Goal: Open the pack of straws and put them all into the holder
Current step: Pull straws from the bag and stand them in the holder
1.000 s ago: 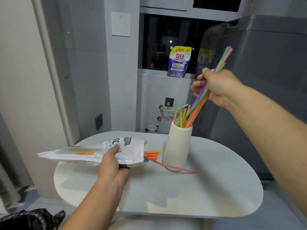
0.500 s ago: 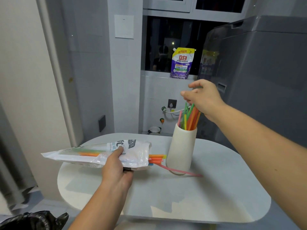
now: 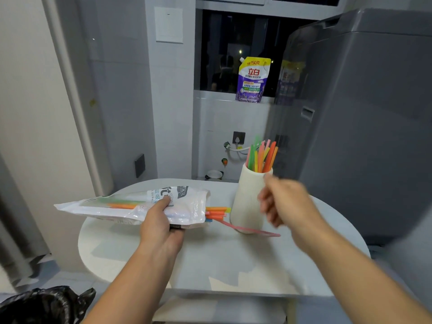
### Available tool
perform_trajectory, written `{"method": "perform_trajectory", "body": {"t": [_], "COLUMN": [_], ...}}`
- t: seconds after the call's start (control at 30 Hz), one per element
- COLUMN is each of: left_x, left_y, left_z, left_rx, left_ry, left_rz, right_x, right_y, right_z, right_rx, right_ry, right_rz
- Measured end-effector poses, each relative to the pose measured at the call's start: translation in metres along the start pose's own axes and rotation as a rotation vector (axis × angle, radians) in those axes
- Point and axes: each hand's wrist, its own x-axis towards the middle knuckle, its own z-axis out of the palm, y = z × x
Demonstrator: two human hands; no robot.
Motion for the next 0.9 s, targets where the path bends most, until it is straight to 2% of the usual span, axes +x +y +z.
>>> {"method": "perform_trajectory", "body": {"t": [0.1,0.17,0.23,0.33,0.4,0.5,0.67,0.77,0.9], "left_x": [-0.001,-0.001,-0.001,0.001,0.001,0.002,0.0,-0.003,-0.006], "left_y": [-0.001,-0.001,-0.001,-0.004,-0.006,-0.006,-0.004,-0.005,-0.005], "left_z": [0.0,0.0,0.0,0.0,0.0,-0.001,0.0,0.001,0.001], "left_rx": [0.009,0.011,0.013,0.027,0.031,0.03,0.037,0.042,0.034], "left_ry": [-0.016,-0.022,-0.024,-0.024,-0.027,-0.027,-0.008,-0.018,-0.015], "left_rz": [0.005,0.018,0.027,0.024,0.016,0.018,0.035,0.046,0.058], "right_x": [-0.006,-0.001,0.004,0.014,0.02,0.022,0.013,-0.001,-0.015], "right_y": [0.064,0.092,0.107,0.117,0.118,0.107,0.078,0.068,0.051], "right_z": [0.013,0.021,0.03,0.042,0.044,0.035,0.005,-0.004,-0.011], "right_rx": [0.13,0.356,0.551,0.793,0.865,0.83,0.685,0.706,0.675], "right_ry": [-0.244,-0.239,-0.187,-0.121,-0.084,-0.056,0.076,0.092,0.208], "right_rz": [0.574,0.773,0.836,0.777,0.719,0.606,0.268,0.195,0.046]}}
